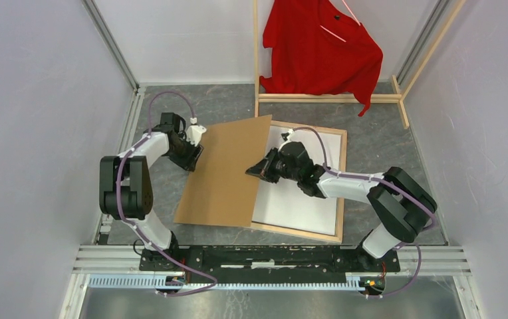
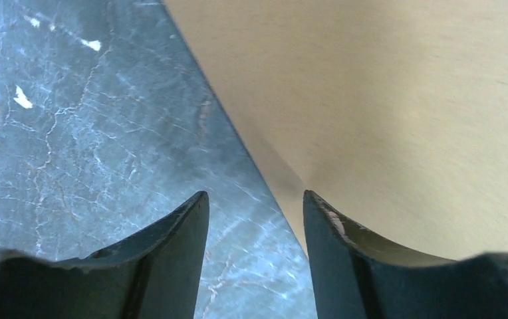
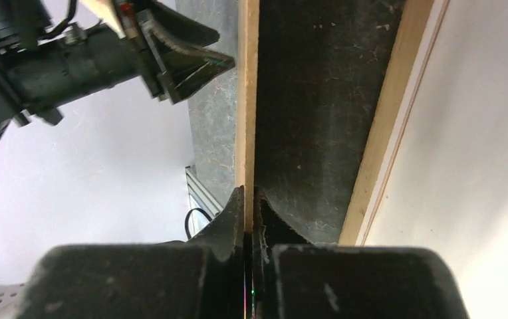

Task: Put the photo into the frame
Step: Pick up the photo frame item at the center of the board, then turn over the photo frame item on the photo frame.

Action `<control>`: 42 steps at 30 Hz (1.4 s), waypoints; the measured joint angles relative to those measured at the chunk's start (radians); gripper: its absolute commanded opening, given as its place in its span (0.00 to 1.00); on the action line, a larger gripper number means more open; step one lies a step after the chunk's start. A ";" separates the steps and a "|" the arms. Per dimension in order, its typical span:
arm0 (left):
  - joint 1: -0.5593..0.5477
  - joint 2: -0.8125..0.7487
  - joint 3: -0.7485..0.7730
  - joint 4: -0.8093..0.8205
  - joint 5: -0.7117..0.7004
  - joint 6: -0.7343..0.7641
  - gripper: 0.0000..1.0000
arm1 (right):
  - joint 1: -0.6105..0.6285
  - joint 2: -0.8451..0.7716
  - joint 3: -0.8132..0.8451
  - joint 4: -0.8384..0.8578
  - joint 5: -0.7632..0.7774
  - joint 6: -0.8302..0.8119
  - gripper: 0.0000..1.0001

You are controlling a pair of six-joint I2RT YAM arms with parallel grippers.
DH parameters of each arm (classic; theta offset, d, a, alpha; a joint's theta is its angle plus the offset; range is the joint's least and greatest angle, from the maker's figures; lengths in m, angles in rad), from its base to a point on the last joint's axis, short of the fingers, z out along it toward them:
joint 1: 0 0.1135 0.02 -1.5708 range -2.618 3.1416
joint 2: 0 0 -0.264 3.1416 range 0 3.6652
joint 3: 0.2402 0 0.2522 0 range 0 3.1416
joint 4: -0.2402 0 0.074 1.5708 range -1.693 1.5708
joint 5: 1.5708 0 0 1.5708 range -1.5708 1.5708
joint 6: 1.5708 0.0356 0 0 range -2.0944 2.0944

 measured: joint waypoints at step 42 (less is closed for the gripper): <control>-0.030 -1.344 -0.233 -0.304 0.251 0.893 0.64 | 0.012 0.135 0.492 0.003 -0.108 0.340 0.00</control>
